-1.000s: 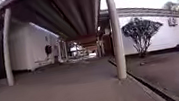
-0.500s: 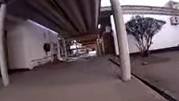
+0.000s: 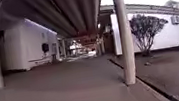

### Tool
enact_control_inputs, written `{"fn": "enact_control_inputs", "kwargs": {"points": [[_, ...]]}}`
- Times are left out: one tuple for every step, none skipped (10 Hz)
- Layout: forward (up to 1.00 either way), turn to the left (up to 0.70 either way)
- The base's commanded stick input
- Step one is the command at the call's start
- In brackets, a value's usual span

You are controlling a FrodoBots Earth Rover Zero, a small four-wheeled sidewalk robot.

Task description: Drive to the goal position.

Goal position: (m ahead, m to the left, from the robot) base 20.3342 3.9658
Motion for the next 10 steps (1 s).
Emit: {"fn": "enact_control_inputs", "kwargs": {"points": [[0.5,0.0],[0.5,0.0],[0.5,0.0],[0.5,0.0],[0.5,0.0],[0.5,0.0],[0.5,0.0],[0.5,0.0],[0.5,0.0],[0.5,0.0]]}}
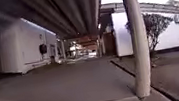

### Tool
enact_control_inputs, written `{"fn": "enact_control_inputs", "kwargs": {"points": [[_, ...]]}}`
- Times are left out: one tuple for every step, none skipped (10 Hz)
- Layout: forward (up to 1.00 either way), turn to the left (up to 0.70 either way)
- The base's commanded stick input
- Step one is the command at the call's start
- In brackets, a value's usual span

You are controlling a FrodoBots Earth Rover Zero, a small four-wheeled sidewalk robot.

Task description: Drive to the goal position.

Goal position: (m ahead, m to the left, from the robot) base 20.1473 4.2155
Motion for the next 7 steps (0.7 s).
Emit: {"fn": "enact_control_inputs", "kwargs": {"points": [[0.5,0.0],[0.5,0.0],[0.5,0.0],[0.5,0.0],[0.5,0.0],[0.5,0.0],[0.5,0.0]]}}
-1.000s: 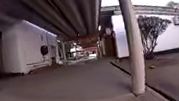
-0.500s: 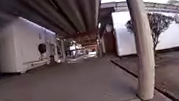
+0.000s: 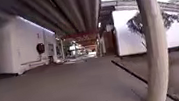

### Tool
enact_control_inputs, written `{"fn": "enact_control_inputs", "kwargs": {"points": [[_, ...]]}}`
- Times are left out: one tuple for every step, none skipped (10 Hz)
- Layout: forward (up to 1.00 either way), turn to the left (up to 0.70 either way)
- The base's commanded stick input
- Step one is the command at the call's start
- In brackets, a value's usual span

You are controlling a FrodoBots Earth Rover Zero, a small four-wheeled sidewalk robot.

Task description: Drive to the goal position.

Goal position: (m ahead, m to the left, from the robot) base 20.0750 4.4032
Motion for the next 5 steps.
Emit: {"fn": "enact_control_inputs", "kwargs": {"points": [[0.5,0.0],[0.5,0.0],[0.5,0.0],[0.5,0.0],[0.5,0.0]]}}
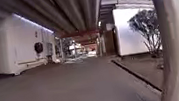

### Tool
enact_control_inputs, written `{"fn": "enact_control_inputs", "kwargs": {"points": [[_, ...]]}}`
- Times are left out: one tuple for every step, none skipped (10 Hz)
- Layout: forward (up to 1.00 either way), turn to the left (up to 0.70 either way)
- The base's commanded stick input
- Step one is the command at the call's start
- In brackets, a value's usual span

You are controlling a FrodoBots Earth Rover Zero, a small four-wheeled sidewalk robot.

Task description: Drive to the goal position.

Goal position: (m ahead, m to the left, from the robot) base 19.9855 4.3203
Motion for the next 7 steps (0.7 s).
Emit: {"fn": "enact_control_inputs", "kwargs": {"points": [[0.5,0.0],[0.5,0.0],[0.5,0.0],[0.5,0.0],[0.5,0.0],[0.5,0.0],[0.5,0.0]]}}
